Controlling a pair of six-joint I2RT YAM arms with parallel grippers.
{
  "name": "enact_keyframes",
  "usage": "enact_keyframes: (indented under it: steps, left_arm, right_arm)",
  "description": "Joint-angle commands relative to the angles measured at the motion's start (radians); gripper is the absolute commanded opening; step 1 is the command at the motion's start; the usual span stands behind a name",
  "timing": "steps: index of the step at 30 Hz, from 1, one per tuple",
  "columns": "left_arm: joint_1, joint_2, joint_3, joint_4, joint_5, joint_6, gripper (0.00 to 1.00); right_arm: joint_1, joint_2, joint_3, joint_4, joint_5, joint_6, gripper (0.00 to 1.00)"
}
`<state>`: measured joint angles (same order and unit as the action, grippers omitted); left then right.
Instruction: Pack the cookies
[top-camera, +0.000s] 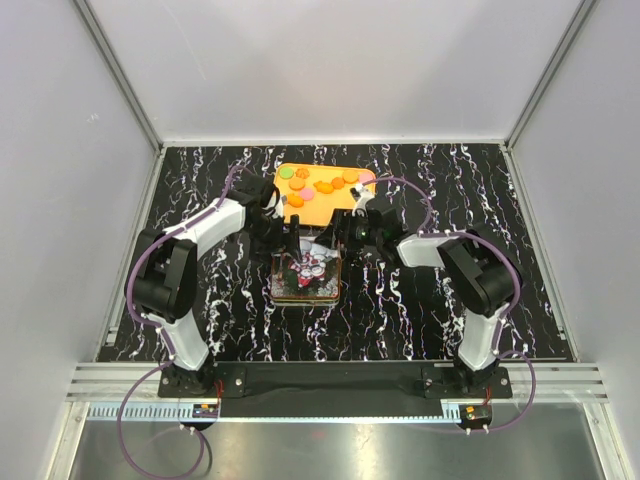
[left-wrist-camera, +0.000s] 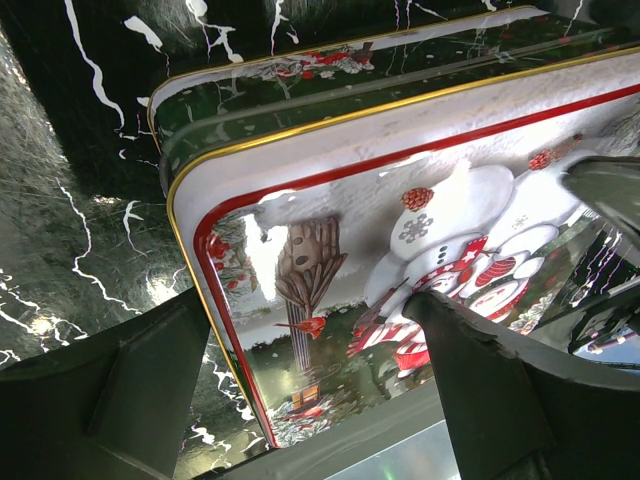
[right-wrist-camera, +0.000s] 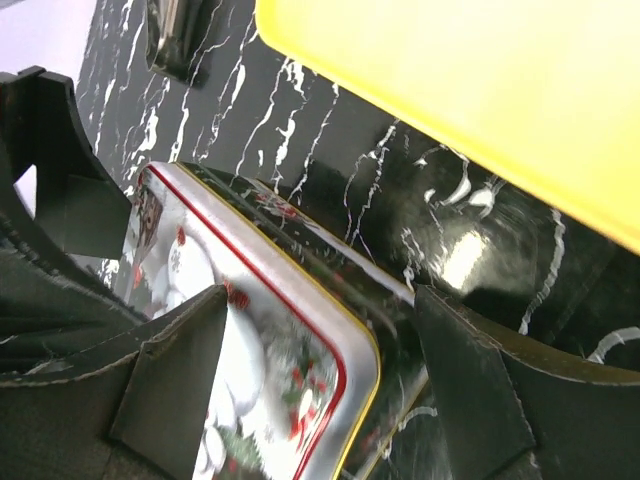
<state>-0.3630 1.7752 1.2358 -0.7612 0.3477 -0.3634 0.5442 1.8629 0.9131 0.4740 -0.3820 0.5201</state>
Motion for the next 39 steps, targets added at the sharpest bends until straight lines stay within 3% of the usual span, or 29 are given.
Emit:
enact_keyframes:
  steps: [1,8,17,22,26,31,36,39]
  left_arm:
    - [-0.004,0.032,0.016,0.036,-0.046,0.011,0.88]
    - [-0.004,0.027,0.021,0.049,-0.039,0.000,0.88]
    - [-0.014,0.020,-0.004,0.094,-0.019,-0.017,0.88]
    - [-0.021,0.013,-0.019,0.114,-0.024,-0.022,0.88]
    - [-0.021,0.015,-0.019,0.112,-0.035,-0.020,0.88]
    - [-0.024,0.024,-0.013,0.117,-0.036,-0.028,0.88]
    - [-0.031,0.026,-0.018,0.123,-0.038,-0.032,0.88]
    - [-0.034,0.027,-0.018,0.128,-0.036,-0.032,0.88]
  right_arm:
    - [-0.006,0.057,0.052,0.121,-0.069,0.014,0.83]
    - [-0.004,0.047,-0.038,0.159,-0.058,0.076,0.76]
    - [0.057,-0.134,-0.290,0.164,0.032,0.159,0.67]
    - [0.135,-0.218,-0.414,0.190,0.080,0.219,0.72]
    - [0.140,-0.269,-0.525,0.293,0.055,0.291,0.72]
    - [0.142,-0.356,-0.605,0.269,0.077,0.320,0.76]
    - [0.143,-0.403,-0.628,0.230,0.089,0.328,0.75]
    - [0.143,-0.381,-0.629,0.241,0.086,0.330,0.69]
